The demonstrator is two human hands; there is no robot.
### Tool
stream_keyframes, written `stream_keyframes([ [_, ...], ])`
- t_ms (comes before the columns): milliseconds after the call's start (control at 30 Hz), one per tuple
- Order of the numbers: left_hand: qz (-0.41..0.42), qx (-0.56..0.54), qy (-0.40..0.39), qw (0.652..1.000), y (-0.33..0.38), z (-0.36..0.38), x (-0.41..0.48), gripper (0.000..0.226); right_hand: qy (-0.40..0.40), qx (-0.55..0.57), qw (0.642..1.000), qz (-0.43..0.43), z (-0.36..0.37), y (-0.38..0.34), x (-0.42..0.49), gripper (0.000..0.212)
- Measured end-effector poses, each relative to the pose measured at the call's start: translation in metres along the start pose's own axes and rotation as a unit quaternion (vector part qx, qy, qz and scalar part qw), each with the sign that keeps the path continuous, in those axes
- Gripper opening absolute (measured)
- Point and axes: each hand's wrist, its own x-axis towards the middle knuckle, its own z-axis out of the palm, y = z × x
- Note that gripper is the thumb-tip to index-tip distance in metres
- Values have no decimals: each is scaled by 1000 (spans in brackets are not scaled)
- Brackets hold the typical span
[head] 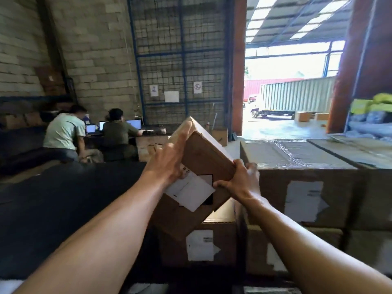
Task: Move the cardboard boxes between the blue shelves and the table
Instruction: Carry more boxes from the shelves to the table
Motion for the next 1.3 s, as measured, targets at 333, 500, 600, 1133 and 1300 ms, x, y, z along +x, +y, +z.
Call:
stream_keyframes([
  [333,-50,-232,-24,971,-44,19,-24,133,-87,-213,950,-209,-13,-91,33,98],
  [500,-287,-166,-95,939,-75,52,-53,133,-61,-184,959,-208,-7,-85,35,64],
  [600,-318,-213,-79,921,-84,56,-52,121,-55,-157,966,-197,-5,-76,38,69],
  [1133,-206,-80,-41,974,-76,97,0,60,0,15,1000,-14,49,28,33,89],
  [1300,-217,-56,-92,970,-76,102,11,81,-2,15,1000,-3,59,37,43,90],
])
